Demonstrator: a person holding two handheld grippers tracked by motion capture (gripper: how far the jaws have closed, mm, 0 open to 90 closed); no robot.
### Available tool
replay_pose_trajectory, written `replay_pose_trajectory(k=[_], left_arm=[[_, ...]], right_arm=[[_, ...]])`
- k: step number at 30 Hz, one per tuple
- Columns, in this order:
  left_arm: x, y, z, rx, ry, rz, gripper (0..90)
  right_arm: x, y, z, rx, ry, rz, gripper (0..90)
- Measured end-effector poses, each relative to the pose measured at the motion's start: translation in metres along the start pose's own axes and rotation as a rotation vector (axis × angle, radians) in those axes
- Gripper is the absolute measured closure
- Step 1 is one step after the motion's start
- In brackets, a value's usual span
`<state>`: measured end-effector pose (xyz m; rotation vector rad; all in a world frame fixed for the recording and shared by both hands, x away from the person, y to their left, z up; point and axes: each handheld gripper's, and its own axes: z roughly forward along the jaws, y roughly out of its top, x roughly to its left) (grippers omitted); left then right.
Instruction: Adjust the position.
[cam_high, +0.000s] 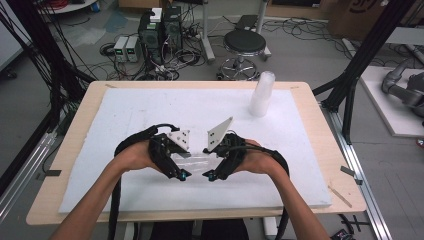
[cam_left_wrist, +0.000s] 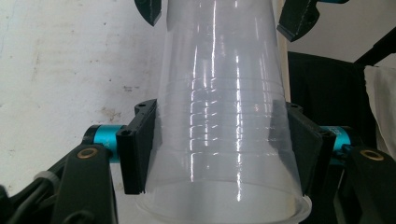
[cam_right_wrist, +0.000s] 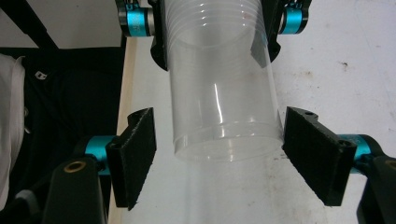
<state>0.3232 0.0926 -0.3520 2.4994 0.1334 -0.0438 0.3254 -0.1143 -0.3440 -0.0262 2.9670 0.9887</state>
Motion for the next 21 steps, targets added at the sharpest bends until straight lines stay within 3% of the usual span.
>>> replay_pose_trajectory(k=[4,7,15,17,19,21], left_arm=[[-0.0002,0.0016,0.0020,-0.002,0.001,0.006,34.7],[-0.0014,0.0025,0.0038,0.002,-0.004,0.008,34.8],[-0.0006,0.0020,0.0059,0.003,-0.006,0.011,34.3],[-0.0008,0.0015,0.0064,-0.012,-0.002,0.014,30.8],[0.0004,0.0011,0.0065,-0.037,0.014,0.022,18.0],[0.0018,0.0003,0.0054,-0.055,0.027,0.000,12.0]], right_arm=[[0.0003,0.0008,0.0021,0.004,0.008,-0.002,28.4],[0.0002,0.0009,0.0029,0.028,0.005,-0.005,41.7],[-0.0010,-0.0006,0.0046,0.037,0.005,-0.003,43.5],[-0.0010,-0.0007,0.0047,0.036,0.002,-0.003,43.7],[-0.0009,-0.0008,0.0046,0.034,0.001,0.000,43.8],[-0.0008,-0.0011,0.0039,0.040,-0.003,0.007,43.9]])
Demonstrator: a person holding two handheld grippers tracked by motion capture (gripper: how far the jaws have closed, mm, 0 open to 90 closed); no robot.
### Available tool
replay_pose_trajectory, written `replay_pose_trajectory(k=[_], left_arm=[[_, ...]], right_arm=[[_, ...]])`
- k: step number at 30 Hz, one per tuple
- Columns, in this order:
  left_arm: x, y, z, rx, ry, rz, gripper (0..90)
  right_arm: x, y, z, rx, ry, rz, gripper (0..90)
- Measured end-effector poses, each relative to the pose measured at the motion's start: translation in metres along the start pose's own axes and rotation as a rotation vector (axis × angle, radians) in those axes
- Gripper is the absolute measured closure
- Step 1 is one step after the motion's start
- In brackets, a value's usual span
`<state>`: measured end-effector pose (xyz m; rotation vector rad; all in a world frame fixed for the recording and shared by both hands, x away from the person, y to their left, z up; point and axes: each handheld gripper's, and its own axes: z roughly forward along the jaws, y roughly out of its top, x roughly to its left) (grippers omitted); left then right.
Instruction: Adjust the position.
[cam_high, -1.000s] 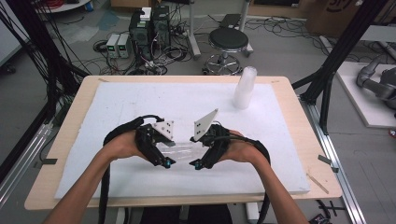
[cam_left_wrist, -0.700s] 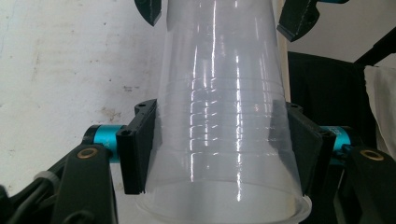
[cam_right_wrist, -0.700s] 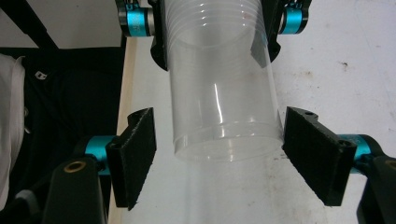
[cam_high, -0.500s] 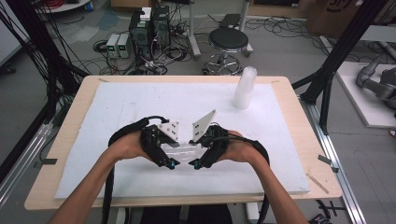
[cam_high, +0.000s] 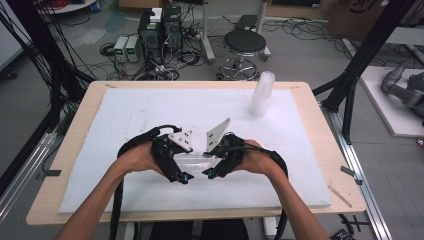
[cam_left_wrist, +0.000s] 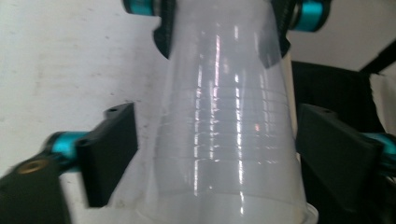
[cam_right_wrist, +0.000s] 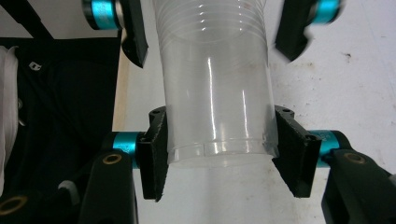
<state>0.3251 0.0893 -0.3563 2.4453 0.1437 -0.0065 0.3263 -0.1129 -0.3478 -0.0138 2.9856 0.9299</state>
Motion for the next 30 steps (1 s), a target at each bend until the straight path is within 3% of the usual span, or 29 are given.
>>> replay_pose_trajectory(k=[5,7,9,12,16,19,24,30], left_arm=[[0.001,-0.003,-0.002,-0.024,0.011,0.007,12.2],[0.000,-0.006,-0.004,-0.070,0.021,0.021,12.9],[-0.001,-0.012,-0.010,-0.166,0.049,0.045,12.9],[-0.001,-0.027,-0.021,-0.367,0.089,0.055,12.9],[-0.003,-0.045,-0.026,-0.512,0.117,0.085,12.6],[-0.004,-0.057,-0.023,-0.580,0.112,0.058,12.6],[-0.005,-0.074,-0.014,-0.638,0.092,0.014,12.6],[-0.005,-0.083,-0.008,-0.639,0.090,0.000,12.5]], right_arm=[[-0.001,-0.002,0.000,-0.006,-0.004,-0.001,43.9],[-0.001,-0.003,-0.001,-0.009,-0.012,0.007,43.9],[-0.001,-0.006,-0.004,-0.029,-0.025,0.009,43.9],[-0.001,-0.014,-0.009,-0.082,-0.038,0.018,43.9],[-0.001,-0.027,-0.014,-0.168,-0.064,0.034,43.7],[0.001,-0.035,-0.015,-0.234,-0.065,0.058,43.6],[0.003,-0.045,-0.014,-0.305,-0.075,0.085,43.6],[0.003,-0.053,-0.011,-0.389,-0.075,0.111,43.7]])
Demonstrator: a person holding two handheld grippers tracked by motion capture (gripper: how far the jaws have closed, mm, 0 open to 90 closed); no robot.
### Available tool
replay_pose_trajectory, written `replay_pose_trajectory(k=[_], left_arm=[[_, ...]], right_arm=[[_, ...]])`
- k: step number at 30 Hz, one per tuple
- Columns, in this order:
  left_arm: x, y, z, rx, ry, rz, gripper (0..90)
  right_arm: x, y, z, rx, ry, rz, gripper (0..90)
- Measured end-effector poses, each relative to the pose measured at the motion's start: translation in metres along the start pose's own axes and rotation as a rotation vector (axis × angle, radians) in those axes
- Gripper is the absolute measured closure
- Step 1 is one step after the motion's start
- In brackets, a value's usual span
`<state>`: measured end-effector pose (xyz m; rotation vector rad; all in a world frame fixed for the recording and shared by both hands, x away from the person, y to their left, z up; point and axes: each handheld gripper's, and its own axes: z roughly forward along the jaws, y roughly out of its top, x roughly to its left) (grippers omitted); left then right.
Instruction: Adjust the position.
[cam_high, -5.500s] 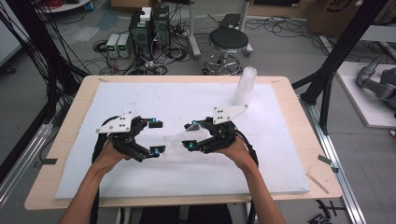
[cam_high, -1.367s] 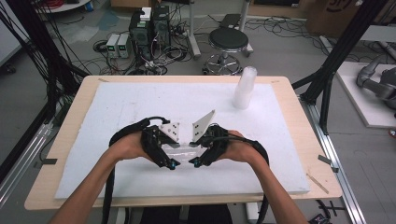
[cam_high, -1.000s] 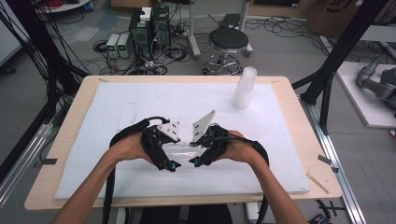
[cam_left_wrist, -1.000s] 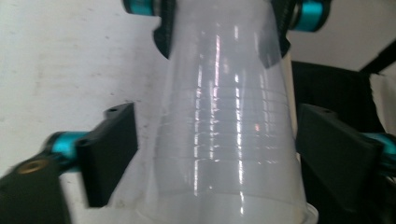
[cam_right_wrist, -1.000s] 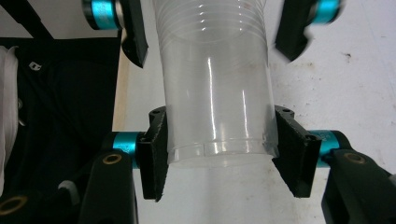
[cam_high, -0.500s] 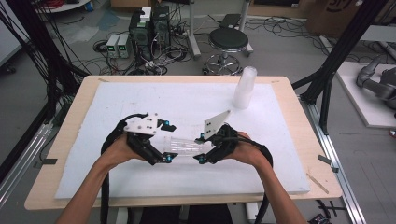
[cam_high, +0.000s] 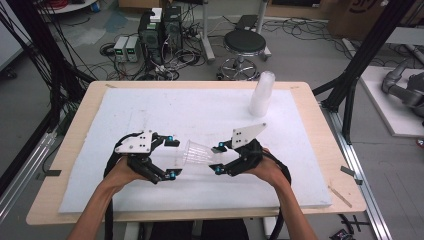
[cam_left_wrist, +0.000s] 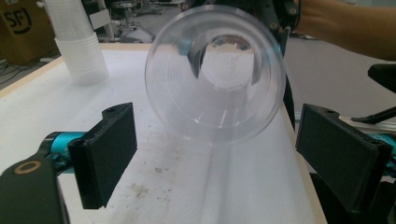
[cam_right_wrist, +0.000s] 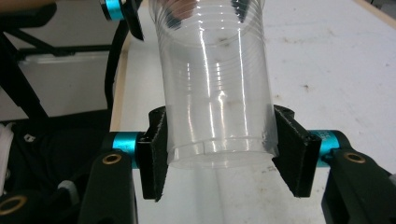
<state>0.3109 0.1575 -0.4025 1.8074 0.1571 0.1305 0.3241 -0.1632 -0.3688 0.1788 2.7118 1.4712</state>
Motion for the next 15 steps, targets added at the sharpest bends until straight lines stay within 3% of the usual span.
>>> replay_pose_trajectory(k=[6,15], left_arm=[[0.000,0.000,0.000,-0.019,-0.002,-0.006,12.5],[-0.002,-0.006,0.011,-0.087,-0.016,-0.040,12.4]], right_arm=[[0.000,-0.006,-0.001,-0.066,0.006,0.003,43.8],[0.001,-0.012,0.002,-0.184,0.036,0.021,43.9]])
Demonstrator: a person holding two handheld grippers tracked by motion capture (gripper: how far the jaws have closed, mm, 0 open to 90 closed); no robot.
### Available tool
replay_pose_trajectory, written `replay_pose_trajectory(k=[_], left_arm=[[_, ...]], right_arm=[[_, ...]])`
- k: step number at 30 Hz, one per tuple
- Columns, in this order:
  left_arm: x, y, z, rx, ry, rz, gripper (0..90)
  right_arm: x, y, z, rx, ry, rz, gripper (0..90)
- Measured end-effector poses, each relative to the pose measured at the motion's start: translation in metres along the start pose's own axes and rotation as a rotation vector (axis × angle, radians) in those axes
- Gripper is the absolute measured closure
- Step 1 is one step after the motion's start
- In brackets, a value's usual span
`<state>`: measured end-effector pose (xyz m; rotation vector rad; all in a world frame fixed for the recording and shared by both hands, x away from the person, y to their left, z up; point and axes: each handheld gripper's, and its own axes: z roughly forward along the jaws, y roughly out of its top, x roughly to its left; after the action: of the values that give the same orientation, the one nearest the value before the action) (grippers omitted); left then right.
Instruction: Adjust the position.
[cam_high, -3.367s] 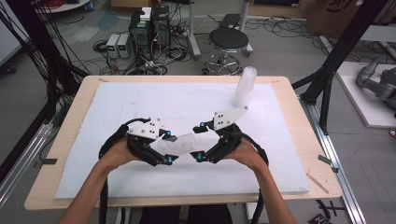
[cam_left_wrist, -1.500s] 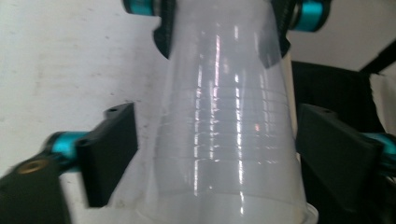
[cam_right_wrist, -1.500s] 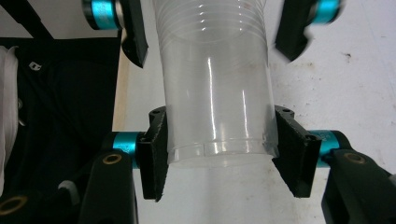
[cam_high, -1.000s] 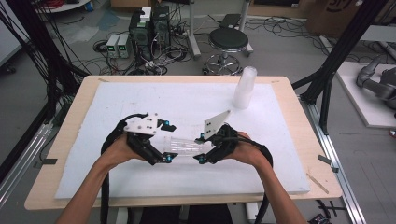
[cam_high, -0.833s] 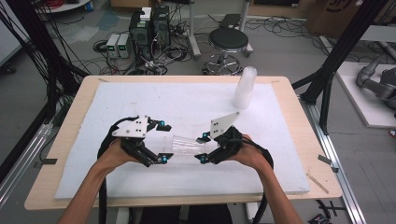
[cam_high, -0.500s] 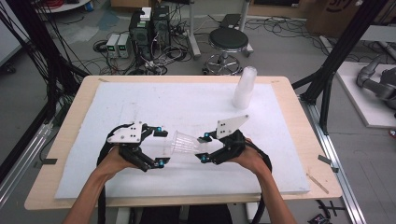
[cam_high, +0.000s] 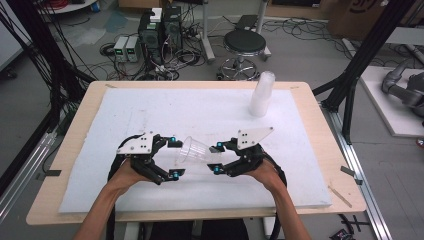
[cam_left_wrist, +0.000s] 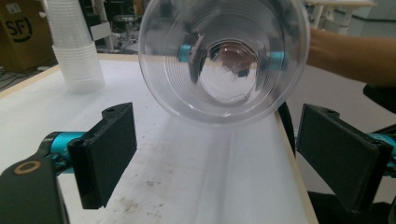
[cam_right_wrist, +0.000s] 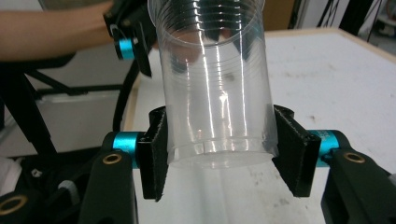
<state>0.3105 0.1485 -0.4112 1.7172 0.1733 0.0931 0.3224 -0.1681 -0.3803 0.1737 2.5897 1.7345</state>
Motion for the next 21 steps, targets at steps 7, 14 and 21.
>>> replay_pose_trajectory(k=[7,14,21], left_arm=[[-0.001,0.001,0.009,-0.059,-0.017,-0.016,12.4],[-0.001,0.006,0.019,-0.079,-0.029,-0.021,12.4],[-0.001,0.014,0.028,-0.086,-0.043,-0.013,12.7]], right_arm=[[0.000,-0.003,0.002,-0.035,0.014,-0.001,43.9],[0.001,-0.006,0.007,-0.044,0.037,-0.002,43.9],[0.000,-0.006,0.008,-0.045,0.034,-0.009,43.9]])
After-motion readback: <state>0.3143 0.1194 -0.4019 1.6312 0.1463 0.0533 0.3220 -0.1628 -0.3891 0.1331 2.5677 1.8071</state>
